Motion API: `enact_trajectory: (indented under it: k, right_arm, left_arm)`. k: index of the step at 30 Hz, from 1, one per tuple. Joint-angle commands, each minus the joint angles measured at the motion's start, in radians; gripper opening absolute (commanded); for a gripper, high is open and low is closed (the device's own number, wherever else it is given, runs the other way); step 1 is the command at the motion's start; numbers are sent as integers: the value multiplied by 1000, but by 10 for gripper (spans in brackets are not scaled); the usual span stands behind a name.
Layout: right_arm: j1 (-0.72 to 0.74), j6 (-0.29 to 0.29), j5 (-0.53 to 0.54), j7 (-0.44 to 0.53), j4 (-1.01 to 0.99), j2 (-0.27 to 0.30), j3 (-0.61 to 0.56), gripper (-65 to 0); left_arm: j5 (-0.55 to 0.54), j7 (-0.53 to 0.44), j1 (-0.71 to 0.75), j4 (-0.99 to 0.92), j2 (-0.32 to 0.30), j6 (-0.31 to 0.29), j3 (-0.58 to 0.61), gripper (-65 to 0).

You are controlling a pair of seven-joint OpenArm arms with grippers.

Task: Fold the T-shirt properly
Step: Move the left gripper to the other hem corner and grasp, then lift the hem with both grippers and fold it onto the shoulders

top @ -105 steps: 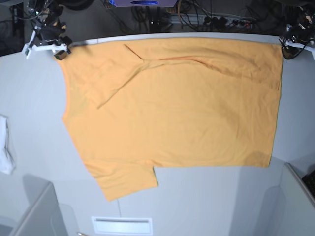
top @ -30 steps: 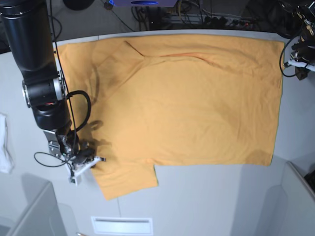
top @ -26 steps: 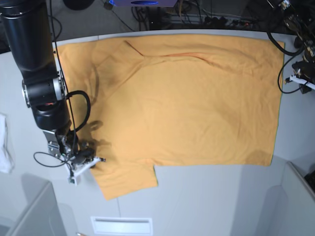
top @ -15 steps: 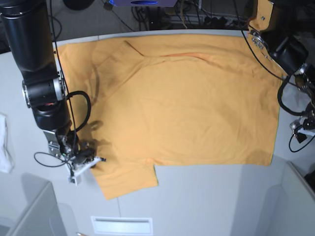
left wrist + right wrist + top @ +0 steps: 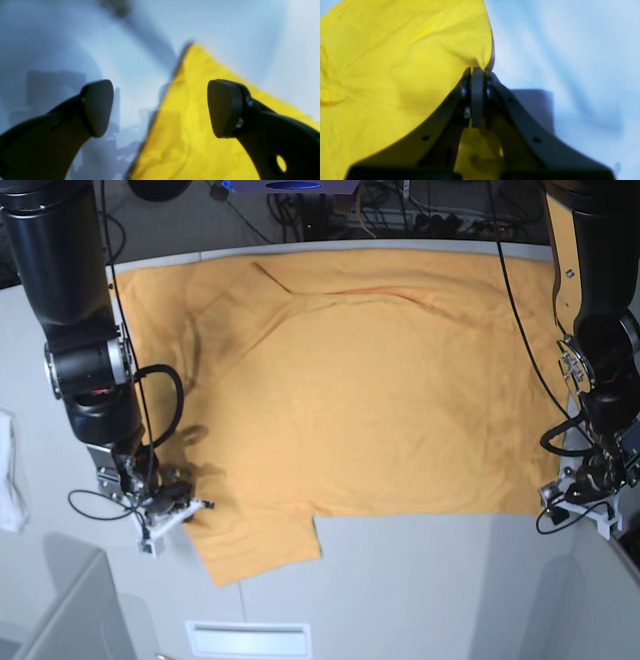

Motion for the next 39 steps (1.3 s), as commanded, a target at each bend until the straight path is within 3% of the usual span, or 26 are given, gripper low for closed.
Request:
enact_trajectory:
  k: [1,8,19,28,30,36,39]
  right_arm:
    - [36,5,1,8,14,10,-1,-650]
    - [23,5,1,8,27,10,-1,-650]
    - [8,5,1,8,43,10,-1,-650]
    - [-3,5,1,13,45,19,-1,-650]
    - [-6,5,1,14,45,21,-1,-650]
    - [-21,5,1,16,45,25,7,-650]
    - [-24,5,1,16,70,27,7,-650]
  left_arm:
    - [-8,-33,-39,-7,-25,-7,12,-87]
    - [-8,-83,-50,-26,-22,-6,92,-87]
    - [-4,-123,9,-50,49,-6,92,-87]
    - [-13,-123,32,-47,49,-6,79,-104]
    - [-13,-120,32,-49,51,-9,83,-191]
    - [-10,-117,84,-3,75,-10,90,-627]
    - [-10,-116,104,28,74,-10,90,-650]
